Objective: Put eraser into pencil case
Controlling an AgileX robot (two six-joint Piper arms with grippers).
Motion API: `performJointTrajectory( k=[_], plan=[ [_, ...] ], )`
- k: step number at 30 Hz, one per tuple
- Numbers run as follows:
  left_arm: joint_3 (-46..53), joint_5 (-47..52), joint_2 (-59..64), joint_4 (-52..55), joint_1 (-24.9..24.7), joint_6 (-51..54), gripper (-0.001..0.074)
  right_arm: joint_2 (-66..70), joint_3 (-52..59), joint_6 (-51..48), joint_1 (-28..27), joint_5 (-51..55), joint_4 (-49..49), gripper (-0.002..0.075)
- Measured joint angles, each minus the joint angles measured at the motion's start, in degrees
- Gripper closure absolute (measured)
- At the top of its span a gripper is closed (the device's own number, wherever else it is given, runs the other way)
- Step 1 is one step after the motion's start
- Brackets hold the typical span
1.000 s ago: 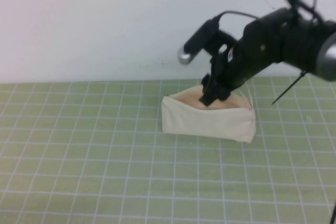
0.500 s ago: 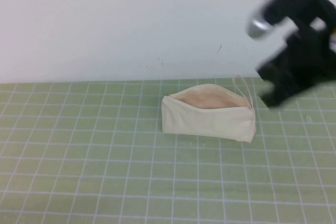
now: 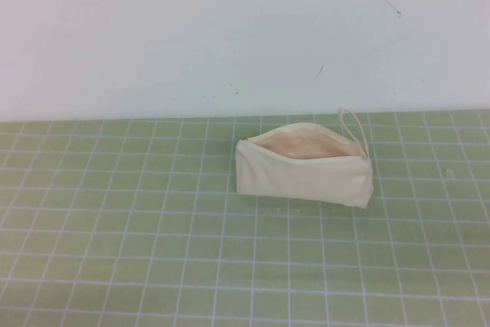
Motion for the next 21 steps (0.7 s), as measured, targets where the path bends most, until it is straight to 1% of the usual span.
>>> performJointTrajectory(
  k=[5,10,12,15,20,21],
  plan=[
    [0.0,0.0,0.0,0.0,0.0,0.0,0.0736,-12.9,7.5,1.1,0.0,-7.1,-2.6,0.0727],
    [0.0,0.0,0.0,0.0,0.0,0.0,0.0736,-21.1,13.3,3.7,-0.8,-12.7,-5.0,0.0727],
    [0.0,0.0,0.0,0.0,0.0,0.0,0.0737,-23.9,14.8,4.2,-3.7,-14.5,-6.0,0.0727],
    [0.0,0.0,0.0,0.0,0.0,0.0,0.0736,-27.4,15.8,4.5,-9.5,-15.4,-8.3,0.0727],
    [0.0,0.0,0.0,0.0,0.0,0.0,0.0736,-32.7,16.3,4.8,-20.0,-15.6,-10.3,0.0727],
    [0.0,0.0,0.0,0.0,0.0,0.0,0.0736,-34.5,17.1,5.7,-23.6,-15.7,-10.4,0.0727]
  ],
)
